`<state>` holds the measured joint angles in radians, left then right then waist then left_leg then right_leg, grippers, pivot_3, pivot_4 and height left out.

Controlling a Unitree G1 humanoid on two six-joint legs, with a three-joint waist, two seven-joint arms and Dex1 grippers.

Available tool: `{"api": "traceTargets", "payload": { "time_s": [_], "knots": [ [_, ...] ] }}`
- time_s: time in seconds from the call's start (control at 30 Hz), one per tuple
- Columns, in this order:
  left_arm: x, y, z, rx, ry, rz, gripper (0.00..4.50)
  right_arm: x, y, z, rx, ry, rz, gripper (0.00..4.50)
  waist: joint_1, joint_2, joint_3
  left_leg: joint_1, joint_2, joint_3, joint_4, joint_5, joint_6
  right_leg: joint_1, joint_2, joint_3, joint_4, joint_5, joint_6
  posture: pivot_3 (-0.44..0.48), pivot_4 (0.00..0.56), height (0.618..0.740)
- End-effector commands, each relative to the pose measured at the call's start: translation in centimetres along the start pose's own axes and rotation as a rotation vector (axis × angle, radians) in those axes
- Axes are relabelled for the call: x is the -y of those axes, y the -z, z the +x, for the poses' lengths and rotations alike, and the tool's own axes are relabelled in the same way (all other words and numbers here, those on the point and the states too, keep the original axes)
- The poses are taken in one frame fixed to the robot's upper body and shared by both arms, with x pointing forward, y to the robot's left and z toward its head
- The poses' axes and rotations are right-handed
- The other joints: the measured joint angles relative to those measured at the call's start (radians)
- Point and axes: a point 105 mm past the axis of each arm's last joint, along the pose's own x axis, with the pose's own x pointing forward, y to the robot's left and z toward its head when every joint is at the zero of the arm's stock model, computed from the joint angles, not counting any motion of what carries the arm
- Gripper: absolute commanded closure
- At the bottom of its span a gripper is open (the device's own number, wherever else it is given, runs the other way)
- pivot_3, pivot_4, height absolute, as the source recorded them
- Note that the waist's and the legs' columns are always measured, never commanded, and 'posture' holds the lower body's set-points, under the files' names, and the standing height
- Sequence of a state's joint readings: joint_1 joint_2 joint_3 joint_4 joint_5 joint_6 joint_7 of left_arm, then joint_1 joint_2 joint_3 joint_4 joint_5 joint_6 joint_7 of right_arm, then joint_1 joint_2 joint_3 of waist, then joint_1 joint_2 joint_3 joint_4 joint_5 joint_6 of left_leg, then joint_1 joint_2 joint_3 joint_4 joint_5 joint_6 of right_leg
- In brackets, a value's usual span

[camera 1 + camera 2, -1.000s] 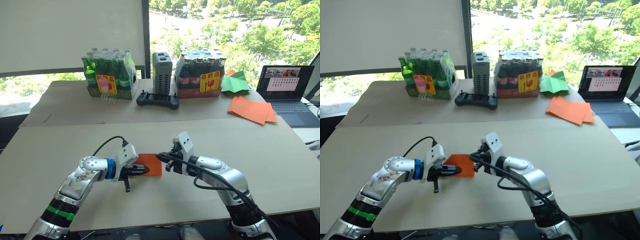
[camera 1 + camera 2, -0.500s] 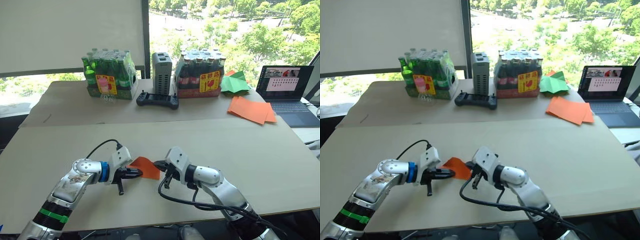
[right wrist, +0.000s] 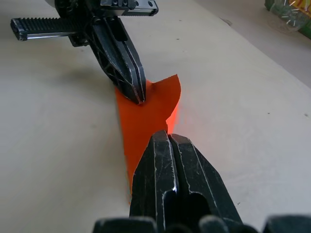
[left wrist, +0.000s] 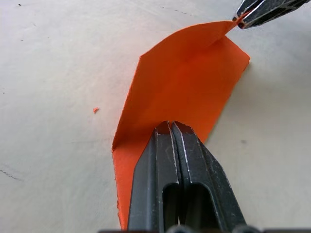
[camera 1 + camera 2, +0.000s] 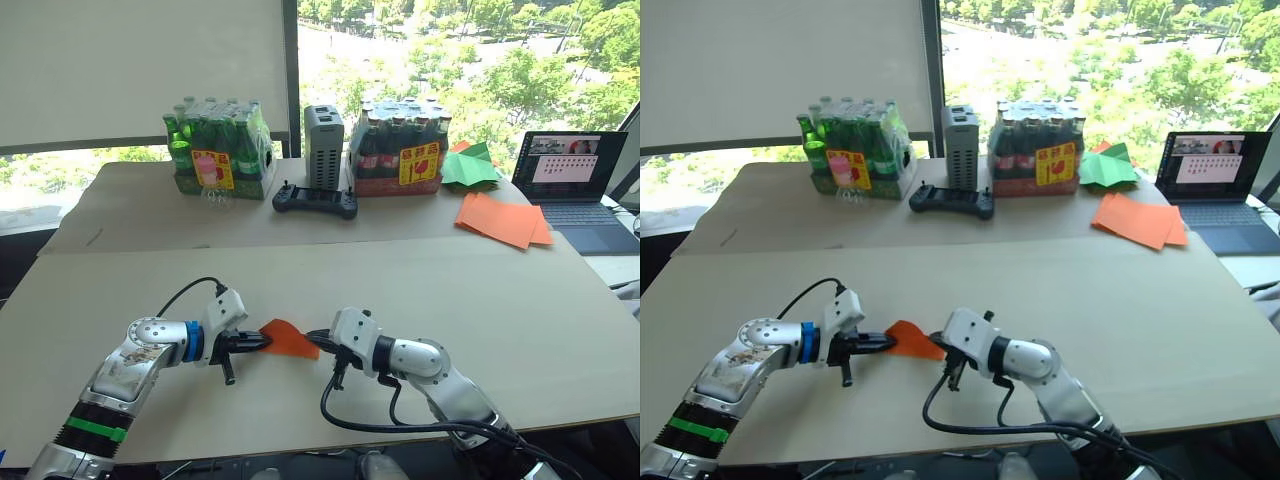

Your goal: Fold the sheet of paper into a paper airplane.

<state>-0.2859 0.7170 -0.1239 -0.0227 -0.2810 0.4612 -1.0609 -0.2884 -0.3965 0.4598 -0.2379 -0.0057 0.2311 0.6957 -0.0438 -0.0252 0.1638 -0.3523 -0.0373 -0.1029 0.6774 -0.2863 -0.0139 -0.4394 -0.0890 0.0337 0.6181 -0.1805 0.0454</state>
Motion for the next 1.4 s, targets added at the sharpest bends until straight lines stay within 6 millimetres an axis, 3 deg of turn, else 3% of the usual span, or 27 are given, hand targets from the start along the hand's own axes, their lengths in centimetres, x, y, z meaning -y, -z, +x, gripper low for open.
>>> {"api": "traceTargets", "payload": {
  "time_s": [0.03, 0.23, 0.4, 0.57, 0.67, 0.77, 1.07, 1.23, 1.4],
  "knots": [
    [-0.4, 1.3, -0.7, -0.039, -0.024, -0.025, 4.45, -0.8, -0.3, -0.1, 0.014, -0.039, -0.078, 4.47, 0.0, 0.0, 0.0, 0.0, 0.0, 0.0, 0.0, 0.0, 0.0, 0.0, 0.0, 0.0, 0.0, 0.0, 0.0, 0.0, 0.15, 0.723],
    [-0.6, 1.6, -1.1, -0.045, -0.034, -0.023, 4.45, -1.0, 2.1, 0.0, -0.098, -0.051, -0.047, 4.47, 0.001, 0.0, 0.0, 0.001, 0.0, 0.0, 0.0, 0.0, 0.0, 0.001, 0.0, 0.0, 0.001, 0.0, 0.0, 0.0, 0.15, 0.723],
    [-0.8, 0.9, -1.6, -0.033, -0.047, -0.005, 4.45, -1.3, 3.0, 0.3, -0.142, -0.067, -0.006, 4.47, 0.001, 0.0, 0.0, 0.001, 0.0, 0.0, 0.001, 0.0, 0.0, 0.001, 0.0, 0.0, 0.0, 0.0, 0.0, 0.0, 0.15, 0.723],
    [-0.9, -1.7, -2.6, 0.017, -0.056, 0.037, 4.45, -1.2, 3.0, 0.4, -0.15, -0.058, 0.01, 4.47, -0.001, 0.0, 0.0, 0.002, 0.001, 0.0, 0.001, 0.0, 0.0, 0.001, 0.001, 0.0, 0.002, 0.0, 0.0, 0.0, 0.15, 0.723],
    [0.0, -5.2, -2.9, 0.13, -0.007, 0.035, 4.45, -1.2, 3.1, 0.4, -0.159, -0.061, 0.016, 4.47, 0.0, 0.0, 0.0, 0.003, 0.001, 0.0, 0.001, 0.0, 0.0, 0.001, 0.001, 0.0, 0.004, 0.0, 0.0, 0.0, 0.15, 0.723],
    [1.1, -6.0, -2.7, 0.161, 0.049, 0.012, 4.45, -1.3, 3.3, 0.3, -0.168, -0.064, 0.018, 4.47, 0.0, 0.0, 0.0, 0.003, 0.001, 0.0, 0.001, 0.0, 0.0, 0.002, 0.001, 0.0, 0.004, 0.0, 0.0, 0.0, 0.15, 0.723],
    [0.0, -1.8, 0.5, 0.027, -0.005, 0.022, 4.45, -0.9, 2.8, 0.5, -0.16, -0.063, 0.015, 4.47, 0.001, 0.0, 0.0, 0.005, 0.001, 0.0, 0.001, 0.0, 0.0, 0.002, 0.001, 0.001, 0.005, -0.001, -0.001, 0.0, 0.15, 0.723],
    [0.4, -0.6, 1.8, 0.007, 0.033, 0.013, 4.45, -0.6, 2.0, 0.6, -0.138, -0.061, 0.042, 4.47, 0.001, 0.0, 0.0, 0.005, 0.001, 0.0, 0.001, 0.0, 0.0, 0.003, 0.001, 0.001, 0.005, -0.001, -0.001, 0.0, 0.15, 0.723],
    [0.8, 0.7, 1.8, -0.025, 0.04, 0.008, 4.45, 0.3, -0.1, 0.4, -0.067, -0.033, 0.126, 2.94, 0.001, 0.0, 0.0, 0.006, 0.001, 0.0, 0.001, 0.0, 0.0, 0.002, 0.001, 0.001, 0.006, -0.001, -0.001, 0.0, 0.15, 0.723]
  ]
}}
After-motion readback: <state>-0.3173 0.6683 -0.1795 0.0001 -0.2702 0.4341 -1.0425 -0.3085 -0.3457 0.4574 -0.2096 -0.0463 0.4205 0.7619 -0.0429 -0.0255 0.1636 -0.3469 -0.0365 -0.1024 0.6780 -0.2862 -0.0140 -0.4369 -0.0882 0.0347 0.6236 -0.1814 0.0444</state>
